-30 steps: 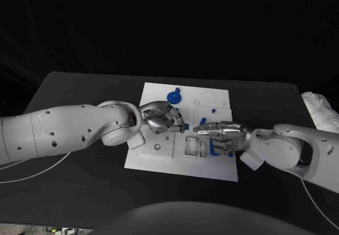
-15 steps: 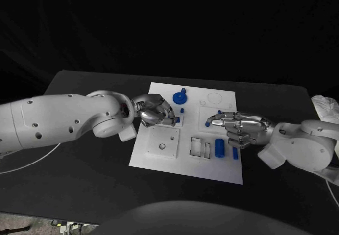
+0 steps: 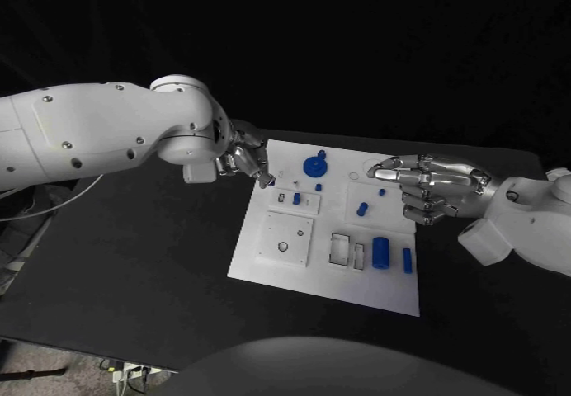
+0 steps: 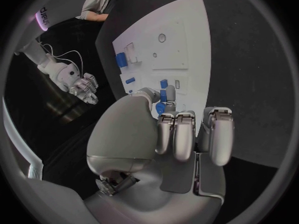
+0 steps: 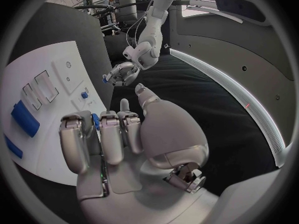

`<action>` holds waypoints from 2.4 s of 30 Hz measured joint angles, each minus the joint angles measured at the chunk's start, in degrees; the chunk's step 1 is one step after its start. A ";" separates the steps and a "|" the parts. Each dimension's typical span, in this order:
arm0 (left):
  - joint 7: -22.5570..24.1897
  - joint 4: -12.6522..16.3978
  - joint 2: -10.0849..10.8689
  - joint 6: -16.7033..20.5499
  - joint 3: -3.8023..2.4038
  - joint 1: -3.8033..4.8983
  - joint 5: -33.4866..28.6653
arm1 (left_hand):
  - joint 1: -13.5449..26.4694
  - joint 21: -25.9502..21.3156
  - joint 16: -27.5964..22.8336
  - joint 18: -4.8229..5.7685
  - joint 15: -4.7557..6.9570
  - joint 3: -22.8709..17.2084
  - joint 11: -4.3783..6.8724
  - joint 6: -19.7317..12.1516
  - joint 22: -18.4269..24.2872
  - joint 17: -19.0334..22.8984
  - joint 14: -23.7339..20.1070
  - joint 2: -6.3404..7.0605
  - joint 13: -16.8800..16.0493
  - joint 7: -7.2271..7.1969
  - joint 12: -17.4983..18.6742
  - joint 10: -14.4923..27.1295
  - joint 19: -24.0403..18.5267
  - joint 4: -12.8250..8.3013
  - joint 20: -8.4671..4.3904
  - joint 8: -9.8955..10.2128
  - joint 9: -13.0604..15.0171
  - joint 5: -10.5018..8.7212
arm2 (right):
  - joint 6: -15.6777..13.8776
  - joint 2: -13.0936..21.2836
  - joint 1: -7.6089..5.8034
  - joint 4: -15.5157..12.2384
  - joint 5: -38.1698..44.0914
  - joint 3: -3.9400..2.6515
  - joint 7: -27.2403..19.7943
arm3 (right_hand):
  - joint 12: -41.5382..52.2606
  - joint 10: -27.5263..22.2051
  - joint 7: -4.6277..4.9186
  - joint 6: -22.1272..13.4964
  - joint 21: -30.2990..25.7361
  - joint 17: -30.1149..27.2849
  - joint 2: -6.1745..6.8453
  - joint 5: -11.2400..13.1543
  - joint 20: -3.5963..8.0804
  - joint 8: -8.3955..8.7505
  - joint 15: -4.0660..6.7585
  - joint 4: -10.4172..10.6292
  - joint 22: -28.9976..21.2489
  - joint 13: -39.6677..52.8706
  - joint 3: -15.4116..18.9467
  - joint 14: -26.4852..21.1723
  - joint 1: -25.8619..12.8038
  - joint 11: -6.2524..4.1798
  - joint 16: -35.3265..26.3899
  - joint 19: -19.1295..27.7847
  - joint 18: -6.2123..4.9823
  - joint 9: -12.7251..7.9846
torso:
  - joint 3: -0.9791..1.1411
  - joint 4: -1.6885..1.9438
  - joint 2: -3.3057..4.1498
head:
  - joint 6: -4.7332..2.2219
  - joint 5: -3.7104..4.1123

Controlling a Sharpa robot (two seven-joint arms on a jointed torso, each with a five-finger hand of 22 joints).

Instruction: Assemble the parts on the task board

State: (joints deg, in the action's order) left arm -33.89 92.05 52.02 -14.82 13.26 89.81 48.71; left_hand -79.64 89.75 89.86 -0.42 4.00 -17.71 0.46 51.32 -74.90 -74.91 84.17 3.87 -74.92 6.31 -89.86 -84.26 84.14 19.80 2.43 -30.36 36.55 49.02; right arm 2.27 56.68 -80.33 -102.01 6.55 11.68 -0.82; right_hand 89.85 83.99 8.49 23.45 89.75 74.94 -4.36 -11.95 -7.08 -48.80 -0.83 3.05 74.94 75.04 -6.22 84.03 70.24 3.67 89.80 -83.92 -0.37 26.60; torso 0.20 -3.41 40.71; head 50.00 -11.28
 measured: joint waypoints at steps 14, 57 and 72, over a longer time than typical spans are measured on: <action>-5.04 -11.39 -9.36 -9.67 0.03 0.50 6.16 | 4.03 0.00 0.00 -0.01 -0.01 -2.50 0.10 0.00 0.00 0.00 0.00 0.14 0.01 0.00 0.00 -0.10 0.00 -2.22 0.00 -1.24 3.95 0.36 | -0.11 -0.94 -0.75 1.77 1.34 -0.01 0.11 | 0.00 0.04 0.52 0.90 0.00 -0.01 -0.32 -0.37 -0.61 0.30 -0.40 2.03 -0.01 -0.01 1.54 0.00 -2.26 0.44 0.00 -0.21 0.00 -1.83 | -0.10 -0.16 0.64 | 0.00 -0.38; -2.89 -14.10 -13.43 -13.07 0.03 -2.70 2.11 | 7.22 0.00 0.00 0.00 -0.02 -5.39 0.18 -0.43 0.00 -0.02 -0.01 0.42 0.01 -0.43 0.00 -0.17 0.00 -5.45 0.01 -1.21 6.76 0.35 | 1.76 -2.29 0.01 4.84 -0.84 0.05 2.58 | 0.00 0.04 0.35 1.07 0.00 -0.03 -0.55 -0.37 -0.60 0.30 -0.40 2.34 -0.03 -0.02 1.54 0.00 -2.48 0.44 0.00 -0.21 0.01 -2.19 | -0.52 -0.14 1.32 | 0.00 -0.03; -3.58 -14.02 -13.48 -12.05 0.05 -3.27 2.17 | 7.51 0.00 0.00 0.00 -0.02 -5.23 0.18 -0.43 0.00 -0.01 -0.01 -0.04 0.01 -0.43 0.00 -0.17 0.00 -5.62 0.01 -1.43 6.87 0.33 | 1.84 -2.29 0.13 4.84 -1.29 0.05 2.79 | 0.00 0.04 0.18 1.24 0.00 -0.04 -0.53 -0.37 -0.81 0.30 -0.39 2.33 -0.04 -0.02 1.54 0.00 -2.46 0.44 0.00 0.00 0.01 -2.25 | -0.52 -0.05 1.35 | 0.00 -0.11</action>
State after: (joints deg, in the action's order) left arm -37.48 78.02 38.54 -26.86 13.30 86.54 50.87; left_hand -72.13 89.75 89.86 -0.42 3.98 -22.94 0.63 50.90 -74.90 -74.92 84.17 3.83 -74.91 5.89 -89.86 -84.43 84.13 14.18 2.44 -31.79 43.42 49.36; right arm 4.11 54.39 -80.20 -97.17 5.26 11.73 1.97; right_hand 89.85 84.03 8.66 24.69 89.75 74.90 -4.89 -12.31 -7.90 -48.50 -1.23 5.39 74.90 75.03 -4.68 84.02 67.79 4.10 89.80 -83.92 -0.36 24.35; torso -0.32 -3.46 42.06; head 50.00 -11.39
